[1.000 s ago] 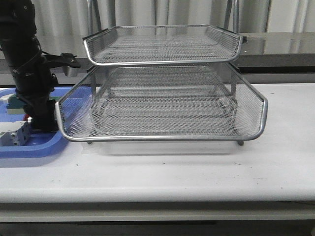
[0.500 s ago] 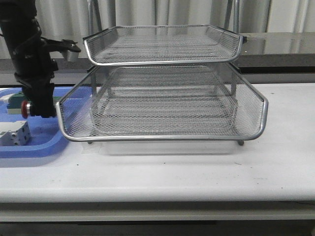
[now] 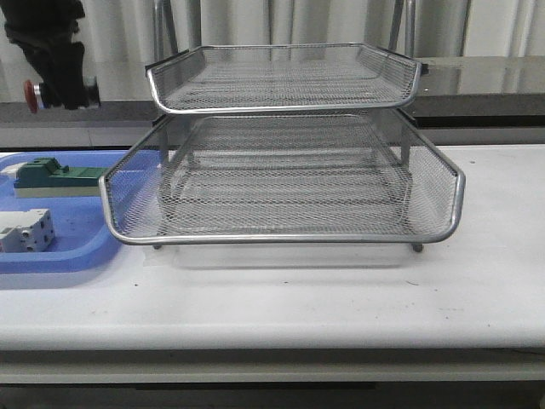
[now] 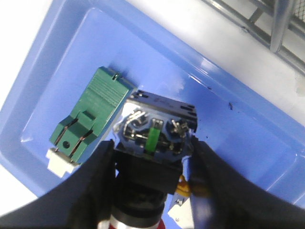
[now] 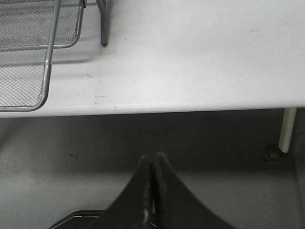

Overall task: Place button on rack with both arms
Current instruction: 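Lift the red push button out of the blue tray with the left gripper, then carry the button over the pulled-out middle tray, lower it and open the left gripper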

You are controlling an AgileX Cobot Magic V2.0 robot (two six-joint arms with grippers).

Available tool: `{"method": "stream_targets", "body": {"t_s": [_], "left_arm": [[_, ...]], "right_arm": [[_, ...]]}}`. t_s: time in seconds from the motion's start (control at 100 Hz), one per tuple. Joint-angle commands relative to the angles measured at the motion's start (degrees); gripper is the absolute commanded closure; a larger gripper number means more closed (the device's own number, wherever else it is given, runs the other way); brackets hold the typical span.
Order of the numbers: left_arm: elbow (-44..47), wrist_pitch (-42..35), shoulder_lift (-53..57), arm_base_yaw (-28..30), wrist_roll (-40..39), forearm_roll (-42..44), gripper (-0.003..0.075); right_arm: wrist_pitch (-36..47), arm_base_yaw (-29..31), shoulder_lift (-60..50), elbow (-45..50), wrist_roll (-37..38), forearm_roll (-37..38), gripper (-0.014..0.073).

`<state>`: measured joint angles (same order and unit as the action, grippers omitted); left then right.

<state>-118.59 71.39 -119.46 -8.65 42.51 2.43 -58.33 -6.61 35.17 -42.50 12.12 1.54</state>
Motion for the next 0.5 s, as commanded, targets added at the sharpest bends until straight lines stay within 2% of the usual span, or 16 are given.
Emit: {"method": "stream_targets", "body": {"t_s": [0.0,0.26,0.49], "left_arm": [[-1.1,1.9,6.8,-0.4,-2.3,-0.2,0.074],[10.5,1.9,18.3,-2.6,-4.9,-1.6,0.074],[21.0,1.9,28.6,-8.0,-4.9,-4.0,0.074]], "right_arm": [[3.3,-0.1,0.0,-2.0,-0.1,0.7,0.0664],[3.3,-0.1,0.0,-2.0,-0.1,0.7,0.0664],[3.3,-0.1,0.0,-2.0,-0.1,0.7,0.0664]]}}
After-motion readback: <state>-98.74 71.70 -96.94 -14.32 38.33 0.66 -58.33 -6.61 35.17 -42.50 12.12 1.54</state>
